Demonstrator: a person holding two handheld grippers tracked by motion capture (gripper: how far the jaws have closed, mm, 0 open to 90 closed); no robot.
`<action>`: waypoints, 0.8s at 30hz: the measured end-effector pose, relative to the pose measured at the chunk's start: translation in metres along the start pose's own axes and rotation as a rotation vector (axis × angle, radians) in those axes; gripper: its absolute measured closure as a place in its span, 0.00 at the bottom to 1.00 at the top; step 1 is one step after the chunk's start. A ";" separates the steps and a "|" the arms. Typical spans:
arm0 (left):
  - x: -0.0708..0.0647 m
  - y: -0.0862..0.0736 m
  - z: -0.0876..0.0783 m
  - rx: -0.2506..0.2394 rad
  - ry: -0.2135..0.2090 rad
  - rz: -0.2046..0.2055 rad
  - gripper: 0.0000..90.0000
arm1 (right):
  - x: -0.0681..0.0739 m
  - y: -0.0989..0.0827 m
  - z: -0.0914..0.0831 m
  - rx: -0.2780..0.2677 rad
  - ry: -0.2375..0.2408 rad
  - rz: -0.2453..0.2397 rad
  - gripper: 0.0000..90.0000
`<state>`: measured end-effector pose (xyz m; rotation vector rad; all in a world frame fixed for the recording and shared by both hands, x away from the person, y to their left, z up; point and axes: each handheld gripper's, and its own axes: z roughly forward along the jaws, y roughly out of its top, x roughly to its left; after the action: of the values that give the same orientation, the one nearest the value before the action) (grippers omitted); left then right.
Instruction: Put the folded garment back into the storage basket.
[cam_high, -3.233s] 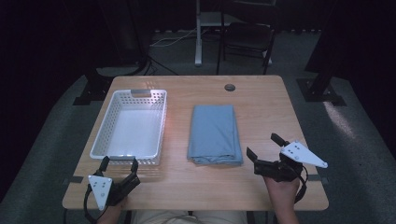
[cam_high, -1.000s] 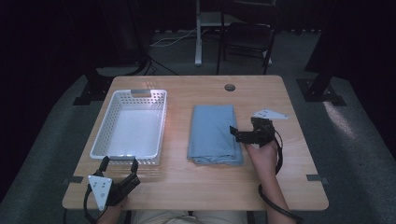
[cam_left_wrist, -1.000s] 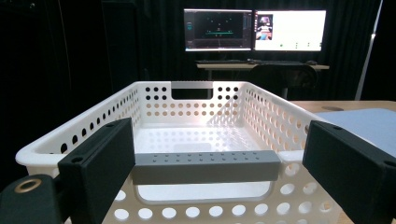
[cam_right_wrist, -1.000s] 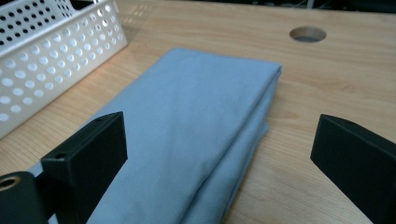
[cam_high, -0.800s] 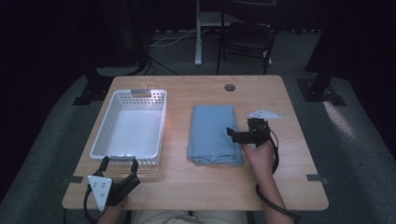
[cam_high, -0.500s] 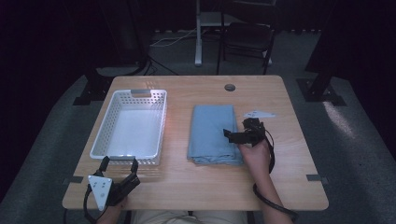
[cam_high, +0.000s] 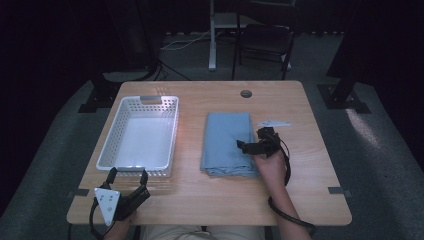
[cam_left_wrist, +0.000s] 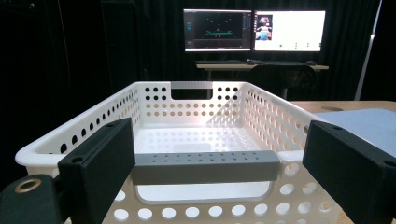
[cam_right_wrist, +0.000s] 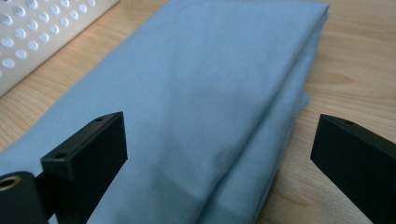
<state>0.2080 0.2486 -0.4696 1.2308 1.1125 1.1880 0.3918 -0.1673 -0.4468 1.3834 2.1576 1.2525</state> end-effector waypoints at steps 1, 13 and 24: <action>0.000 0.000 0.000 0.000 0.000 0.000 0.12 | 0.000 -0.001 0.001 0.004 0.001 0.003 0.04; 0.000 0.000 0.000 0.001 -0.002 0.001 0.12 | 0.000 -0.005 0.011 0.051 0.002 -0.004 0.04; 0.000 0.000 0.000 -0.002 -0.002 0.000 0.12 | 0.009 -0.002 0.024 0.147 -0.040 -0.074 0.00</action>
<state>0.2076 0.2488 -0.4697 1.2296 1.1095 1.1872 0.4011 -0.1482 -0.4606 1.3579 2.2907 1.0498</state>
